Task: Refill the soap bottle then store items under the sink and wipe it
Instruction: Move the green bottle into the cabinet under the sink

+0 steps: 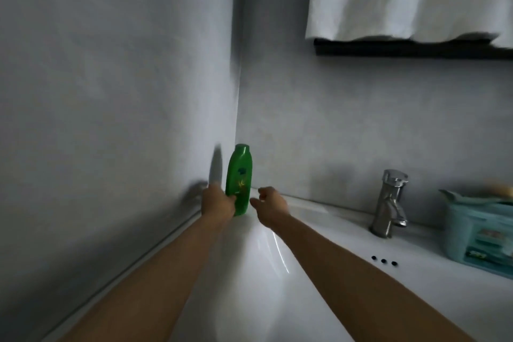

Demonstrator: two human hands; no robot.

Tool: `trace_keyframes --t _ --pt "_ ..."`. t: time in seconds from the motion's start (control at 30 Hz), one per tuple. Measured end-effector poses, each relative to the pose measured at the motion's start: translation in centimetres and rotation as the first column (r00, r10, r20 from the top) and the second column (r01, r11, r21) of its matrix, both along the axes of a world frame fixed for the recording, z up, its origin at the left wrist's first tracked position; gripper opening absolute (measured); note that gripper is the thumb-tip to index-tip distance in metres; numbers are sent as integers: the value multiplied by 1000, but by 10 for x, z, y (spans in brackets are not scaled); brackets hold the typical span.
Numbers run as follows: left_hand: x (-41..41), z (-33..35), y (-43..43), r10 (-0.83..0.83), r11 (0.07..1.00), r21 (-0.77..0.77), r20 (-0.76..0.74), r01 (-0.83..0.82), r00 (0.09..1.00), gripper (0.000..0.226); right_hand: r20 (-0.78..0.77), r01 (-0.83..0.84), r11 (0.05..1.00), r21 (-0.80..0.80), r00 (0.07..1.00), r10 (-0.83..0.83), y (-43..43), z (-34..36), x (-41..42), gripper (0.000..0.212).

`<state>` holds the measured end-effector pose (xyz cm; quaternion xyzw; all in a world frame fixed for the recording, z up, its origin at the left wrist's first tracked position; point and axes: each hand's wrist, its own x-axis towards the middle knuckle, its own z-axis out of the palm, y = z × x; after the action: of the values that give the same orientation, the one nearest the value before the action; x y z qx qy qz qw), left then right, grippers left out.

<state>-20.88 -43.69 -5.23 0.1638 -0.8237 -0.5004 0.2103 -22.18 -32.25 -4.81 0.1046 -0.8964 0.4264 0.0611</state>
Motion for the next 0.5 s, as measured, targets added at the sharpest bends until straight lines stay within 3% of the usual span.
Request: trace_keyframes --t 0.17,0.27,0.33,0.5 --pt "-33 -10 -7 69 993 101 -52 -63 996 32 -6 -50 996 -80 999 49 -23 6 -33 57" --pt "-32 -8 -2 85 987 143 -108 -69 991 7 -8 -54 996 -72 999 53 -30 7 -41 49" --pt "-29 -6 2 102 989 112 -72 -94 992 27 -13 -43 997 -58 999 42 -32 8 -40 41" --pt "-18 -4 -1 107 965 251 -98 -79 989 26 -18 -37 997 -64 999 36 -30 17 -17 36"
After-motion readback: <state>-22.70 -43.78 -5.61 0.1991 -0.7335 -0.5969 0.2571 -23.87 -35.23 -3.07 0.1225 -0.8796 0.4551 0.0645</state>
